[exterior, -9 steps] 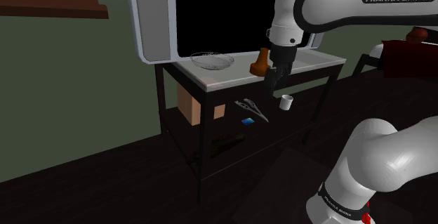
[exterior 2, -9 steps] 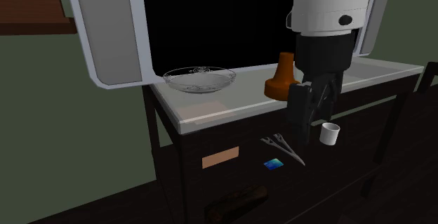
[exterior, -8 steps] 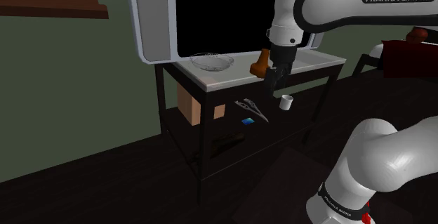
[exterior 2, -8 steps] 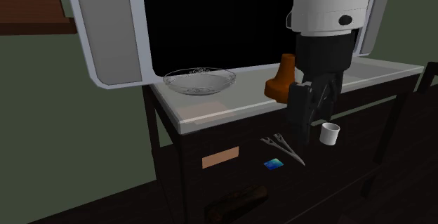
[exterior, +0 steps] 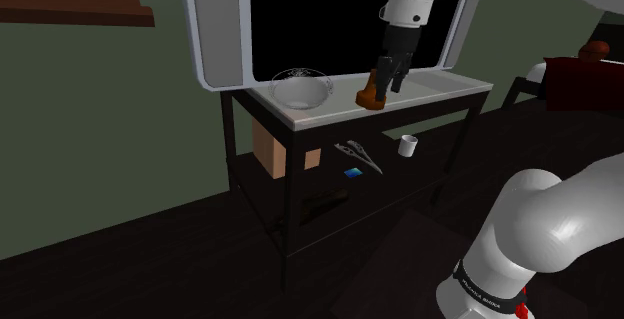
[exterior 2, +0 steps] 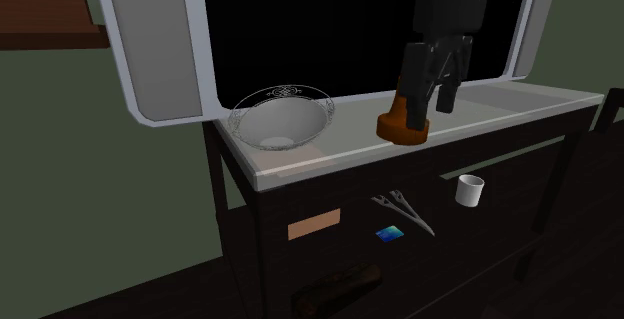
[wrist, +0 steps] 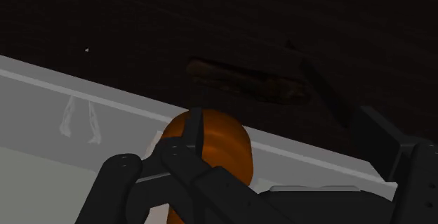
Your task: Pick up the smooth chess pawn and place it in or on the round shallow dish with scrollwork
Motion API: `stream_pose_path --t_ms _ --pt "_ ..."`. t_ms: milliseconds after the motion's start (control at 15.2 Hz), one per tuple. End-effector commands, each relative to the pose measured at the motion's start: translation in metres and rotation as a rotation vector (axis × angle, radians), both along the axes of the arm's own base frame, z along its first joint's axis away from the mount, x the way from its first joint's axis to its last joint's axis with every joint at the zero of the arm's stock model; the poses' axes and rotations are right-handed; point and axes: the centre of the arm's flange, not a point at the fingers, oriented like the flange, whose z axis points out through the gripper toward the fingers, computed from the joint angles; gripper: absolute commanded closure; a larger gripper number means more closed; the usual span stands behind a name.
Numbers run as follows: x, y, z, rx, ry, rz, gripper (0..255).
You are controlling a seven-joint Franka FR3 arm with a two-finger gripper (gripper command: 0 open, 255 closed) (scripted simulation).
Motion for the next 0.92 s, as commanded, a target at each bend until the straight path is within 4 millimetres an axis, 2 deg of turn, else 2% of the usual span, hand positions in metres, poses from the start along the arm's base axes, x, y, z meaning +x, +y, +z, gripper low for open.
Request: stream_pose_path --t_ms 0,330,396,858 --pt "0.013 -0.017 0.016 0.013 -0.017 0.012 0" --pt "0.043 -0.055 0.061 0.047 -0.059 0.04 0" --pt "0.045 -0.058 0.065 0.05 -0.062 0.042 0" --pt "0.048 -0.057 0.025 0.05 -0.062 0.042 0"
